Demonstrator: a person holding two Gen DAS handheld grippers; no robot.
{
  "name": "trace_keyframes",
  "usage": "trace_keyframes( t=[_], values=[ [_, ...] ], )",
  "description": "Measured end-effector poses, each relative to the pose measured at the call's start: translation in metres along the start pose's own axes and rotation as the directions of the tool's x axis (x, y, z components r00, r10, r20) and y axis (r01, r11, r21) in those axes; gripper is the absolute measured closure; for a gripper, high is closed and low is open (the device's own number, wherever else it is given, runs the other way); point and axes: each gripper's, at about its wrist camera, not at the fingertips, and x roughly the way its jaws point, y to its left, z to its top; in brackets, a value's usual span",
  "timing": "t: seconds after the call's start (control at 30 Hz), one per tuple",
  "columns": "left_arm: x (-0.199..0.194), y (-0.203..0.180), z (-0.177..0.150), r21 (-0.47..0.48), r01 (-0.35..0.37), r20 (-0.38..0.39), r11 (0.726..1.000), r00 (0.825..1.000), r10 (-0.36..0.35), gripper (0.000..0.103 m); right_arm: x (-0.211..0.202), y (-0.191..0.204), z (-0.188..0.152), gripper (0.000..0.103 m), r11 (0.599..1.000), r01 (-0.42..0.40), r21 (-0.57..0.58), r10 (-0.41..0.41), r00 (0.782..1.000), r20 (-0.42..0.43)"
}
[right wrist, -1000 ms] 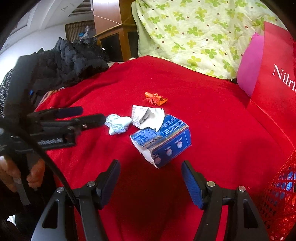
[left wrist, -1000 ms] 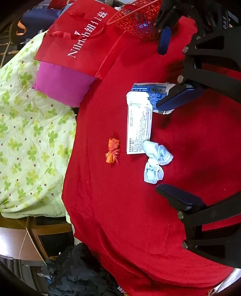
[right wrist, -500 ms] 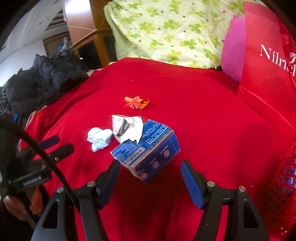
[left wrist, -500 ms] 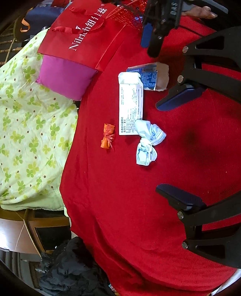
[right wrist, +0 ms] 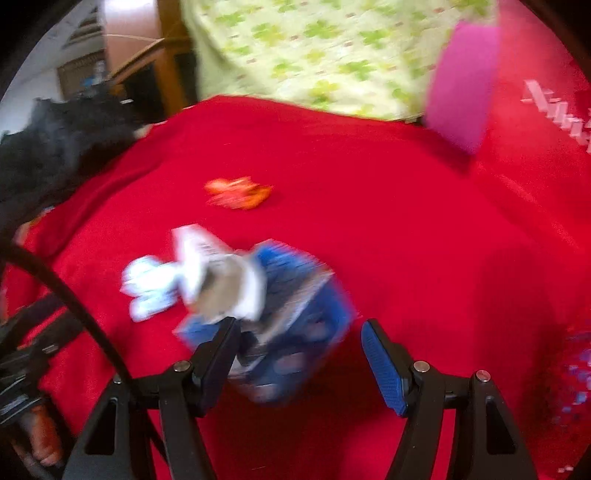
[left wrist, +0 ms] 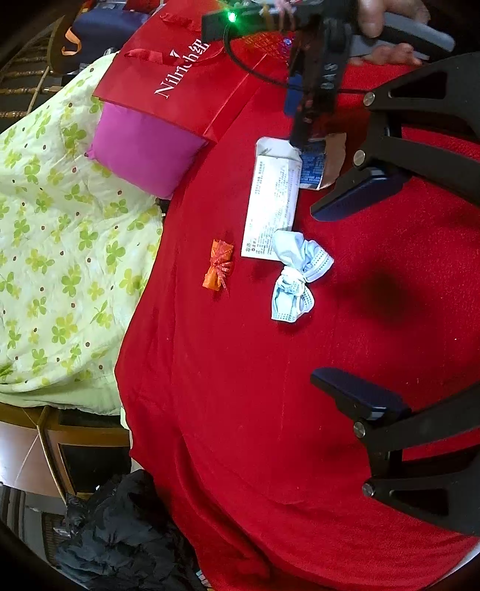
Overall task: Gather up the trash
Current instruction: 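Grasp the blue medicine box with the right gripper and lift it, then grasp the white paper leaflet with the left gripper while the right gripper holds the blue box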
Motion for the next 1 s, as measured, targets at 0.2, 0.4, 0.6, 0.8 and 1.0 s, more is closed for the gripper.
trace_keyframes(
  t=[0.2, 0.4, 0.6, 0.8, 1.0],
  values=[
    [-0.002, 0.002, 0.000, -0.012, 0.015, 0.005, 1.000, 1.000, -0.015, 0.021, -0.013, -0.031, 0.002, 0.031, 0.989, 0.048, 0.137, -0.053, 0.998, 0.027],
    [-0.001, 0.003, 0.000, -0.016, 0.014, 0.005, 1.000, 1.000, -0.014, 0.021, -0.021, 0.016, 0.000, 0.024, 0.999, -0.043, 0.007, 0.043, 0.997, 0.063],
    [0.000, 0.001, 0.000, -0.006, 0.014, 0.005, 1.000, 1.000, -0.014, 0.021, 0.000, 0.046, 0.004, 0.021, 0.999, 0.021, -0.038, -0.019, 0.999, 0.029],
    [-0.001, 0.001, -0.001, -0.014, 0.014, 0.005, 1.000, 1.000, -0.014, 0.021, 0.006, 0.034, -0.001, 0.020, 0.991, 0.127, -0.041, -0.125, 0.991, 0.053],
    [-0.001, 0.005, -0.002, -0.036, 0.013, 0.003, 0.999, 1.000, -0.013, 0.021, 0.005, -0.029, 0.005, 0.020, 0.967, 0.183, 0.177, -0.183, 0.983, -0.016]
  ],
)
